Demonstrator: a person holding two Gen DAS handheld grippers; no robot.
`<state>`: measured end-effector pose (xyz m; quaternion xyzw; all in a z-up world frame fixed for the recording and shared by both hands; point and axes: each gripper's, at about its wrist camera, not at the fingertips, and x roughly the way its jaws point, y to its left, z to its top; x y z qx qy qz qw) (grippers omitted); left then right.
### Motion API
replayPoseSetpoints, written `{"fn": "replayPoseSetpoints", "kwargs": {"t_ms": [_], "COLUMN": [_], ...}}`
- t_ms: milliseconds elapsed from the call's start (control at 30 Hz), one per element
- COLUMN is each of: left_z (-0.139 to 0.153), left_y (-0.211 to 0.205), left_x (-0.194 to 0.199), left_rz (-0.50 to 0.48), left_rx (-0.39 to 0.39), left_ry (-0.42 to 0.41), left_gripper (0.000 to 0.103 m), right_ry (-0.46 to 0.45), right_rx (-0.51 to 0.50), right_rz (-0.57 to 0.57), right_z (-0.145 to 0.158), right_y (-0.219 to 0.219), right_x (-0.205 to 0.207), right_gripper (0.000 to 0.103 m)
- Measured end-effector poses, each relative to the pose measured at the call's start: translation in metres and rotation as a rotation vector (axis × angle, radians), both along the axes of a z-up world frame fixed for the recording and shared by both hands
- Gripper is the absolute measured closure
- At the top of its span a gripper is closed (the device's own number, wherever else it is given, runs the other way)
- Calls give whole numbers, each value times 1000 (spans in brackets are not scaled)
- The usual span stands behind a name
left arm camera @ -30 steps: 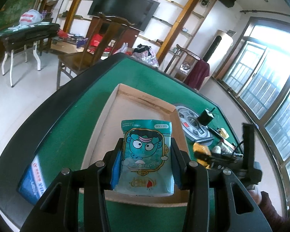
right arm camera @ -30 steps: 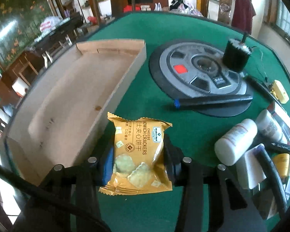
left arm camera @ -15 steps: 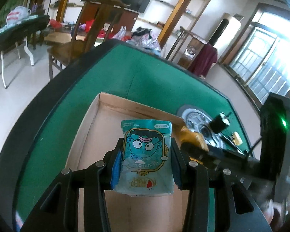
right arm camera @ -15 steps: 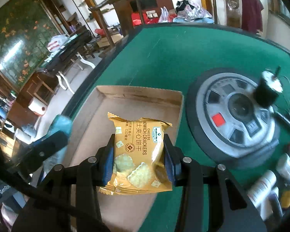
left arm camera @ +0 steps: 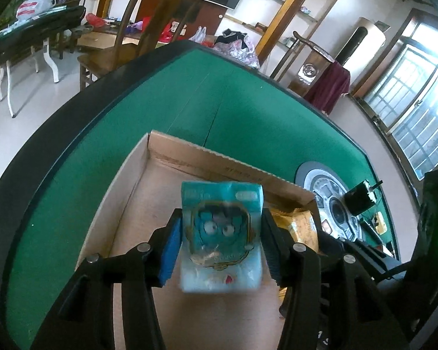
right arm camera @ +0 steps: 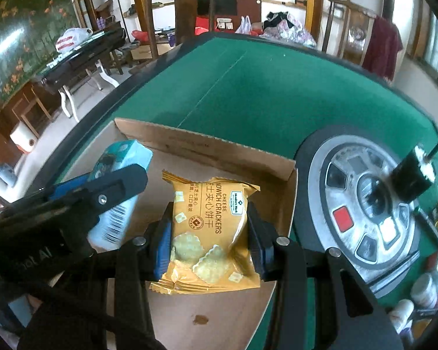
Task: Organize objects
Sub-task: 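Lower both held packets into the cardboard tray and open both tools, then move both tools back over the cluttered items on the table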
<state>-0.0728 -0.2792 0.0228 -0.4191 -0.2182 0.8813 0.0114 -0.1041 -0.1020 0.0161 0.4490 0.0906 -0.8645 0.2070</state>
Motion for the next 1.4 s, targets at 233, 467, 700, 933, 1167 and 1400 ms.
{"fn": "replayPoseSetpoints", "kwargs": {"t_ms": [233, 467, 700, 933, 1167, 1400], "left_z": [6, 13, -1, 11, 57, 40], "left_y": [-2, 3, 27, 32, 111, 216], "left_x": [7, 38, 56, 78, 91, 53], "left_rz": [24, 35, -21, -92, -274, -425], "left_rx": [18, 84, 31, -27, -97, -99], "left_ry": [10, 32, -25, 28, 126, 60], "left_gripper": [49, 42, 42, 42, 38, 38], "right_ry": [42, 94, 91, 109, 95, 74], "right_rx": [-30, -145, -207, -193, -203, -286], "right_rz": [-24, -105, -171, -263, -348, -392], "right_z": [13, 47, 57, 60, 47, 35], "right_y": [15, 68, 133, 216, 279, 315], "right_x": [4, 29, 59, 90, 111, 121], "right_gripper": [50, 41, 41, 41, 41, 41]}}
